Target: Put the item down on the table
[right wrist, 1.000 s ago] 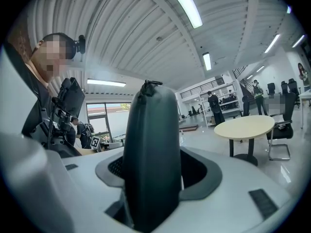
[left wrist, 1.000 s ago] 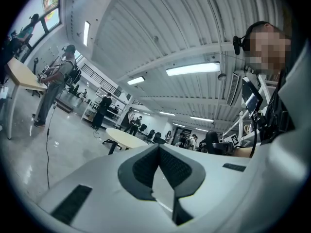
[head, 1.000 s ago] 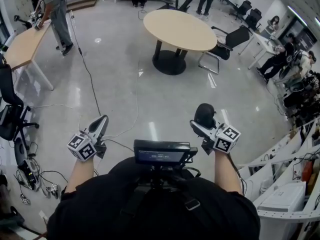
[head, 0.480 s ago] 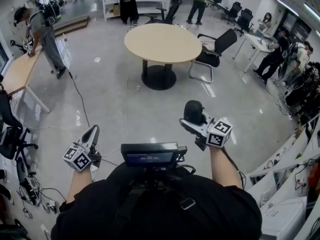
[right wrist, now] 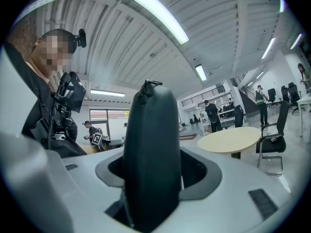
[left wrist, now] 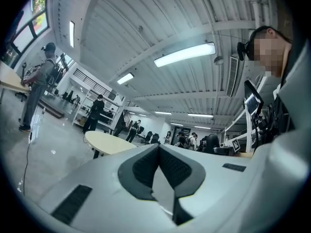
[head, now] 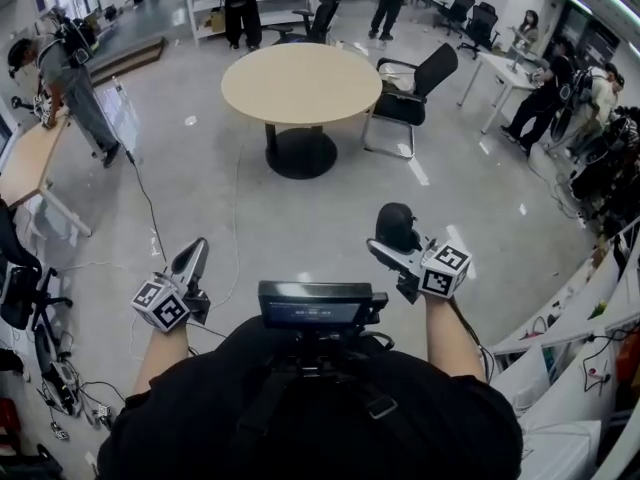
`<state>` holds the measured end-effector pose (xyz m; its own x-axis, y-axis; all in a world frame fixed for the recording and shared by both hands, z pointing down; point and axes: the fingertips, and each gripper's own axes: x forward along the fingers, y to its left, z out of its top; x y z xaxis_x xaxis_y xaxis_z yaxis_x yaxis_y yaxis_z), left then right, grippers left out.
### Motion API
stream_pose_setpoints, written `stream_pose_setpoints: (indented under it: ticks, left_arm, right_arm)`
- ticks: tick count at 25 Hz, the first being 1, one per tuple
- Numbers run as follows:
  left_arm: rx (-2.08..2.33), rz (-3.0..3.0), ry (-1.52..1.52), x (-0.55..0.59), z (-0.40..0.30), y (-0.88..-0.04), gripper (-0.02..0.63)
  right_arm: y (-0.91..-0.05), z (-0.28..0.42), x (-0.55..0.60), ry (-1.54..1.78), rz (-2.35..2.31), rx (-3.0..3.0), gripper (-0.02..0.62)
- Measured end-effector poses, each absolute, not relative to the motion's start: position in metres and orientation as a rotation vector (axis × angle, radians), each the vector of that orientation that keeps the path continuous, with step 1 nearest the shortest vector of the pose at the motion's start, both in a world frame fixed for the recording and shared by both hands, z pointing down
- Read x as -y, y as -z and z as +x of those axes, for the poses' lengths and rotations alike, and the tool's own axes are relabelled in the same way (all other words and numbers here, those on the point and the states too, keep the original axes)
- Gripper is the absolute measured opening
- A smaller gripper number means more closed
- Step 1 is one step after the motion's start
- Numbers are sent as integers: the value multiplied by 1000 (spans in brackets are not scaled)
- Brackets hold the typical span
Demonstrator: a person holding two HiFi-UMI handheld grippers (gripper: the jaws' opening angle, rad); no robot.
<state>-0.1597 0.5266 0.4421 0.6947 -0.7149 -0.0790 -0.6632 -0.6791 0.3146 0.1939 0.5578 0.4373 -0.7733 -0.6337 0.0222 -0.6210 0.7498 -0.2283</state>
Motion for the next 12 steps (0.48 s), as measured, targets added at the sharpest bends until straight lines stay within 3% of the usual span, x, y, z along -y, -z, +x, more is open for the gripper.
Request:
stream_pose_setpoints:
  ticks: [12]
  left_arm:
    - [959,2654,308,-435,-160,-458,-3]
  right_arm:
    - [-445,188,-499,378,-1184,-2880,271]
